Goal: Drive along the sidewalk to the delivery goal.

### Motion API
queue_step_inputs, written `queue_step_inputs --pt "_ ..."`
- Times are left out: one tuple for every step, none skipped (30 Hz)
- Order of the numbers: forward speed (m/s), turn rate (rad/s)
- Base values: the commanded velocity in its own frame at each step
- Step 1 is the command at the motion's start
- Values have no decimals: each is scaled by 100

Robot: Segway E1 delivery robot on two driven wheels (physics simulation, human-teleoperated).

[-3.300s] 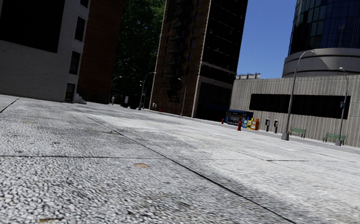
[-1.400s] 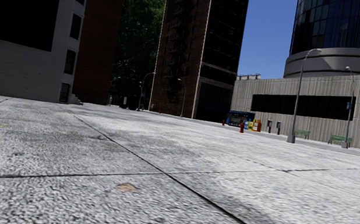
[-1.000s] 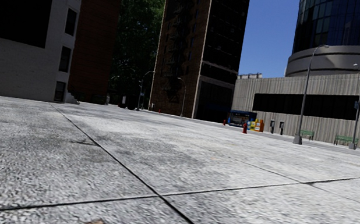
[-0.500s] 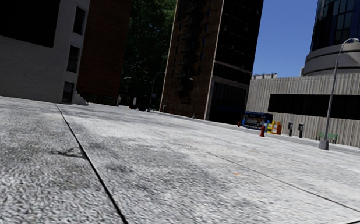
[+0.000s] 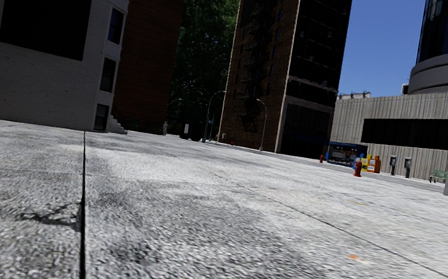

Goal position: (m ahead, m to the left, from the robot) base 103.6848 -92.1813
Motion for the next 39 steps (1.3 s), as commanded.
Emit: queue_step_inputs --pt "200 0" --pt "200 0" --pt "200 0" --pt "200 0" --pt "200 0" --pt "200 0" --pt "200 0" --pt "200 0" --pt "200 0" --pt "200 0" --pt "200 0" --pt "200 0" --pt "200 0" --pt "200 0" --pt "200 0" --pt "200 0" --pt "200 0" --pt "200 0" --pt "200 0" --pt "200 0" --pt "200 0" --pt "200 0" --pt "200 0" --pt "200 0" --pt "200 0" --pt "200 0" --pt "200 0" --pt "200 0" --pt "200 0" --pt "200 0" --pt "200 0" --pt "200 0" --pt "200 0" --pt "200 0" --pt "200 0" --pt "200 0" --pt "200 0" --pt "200 0" --pt "200 0"
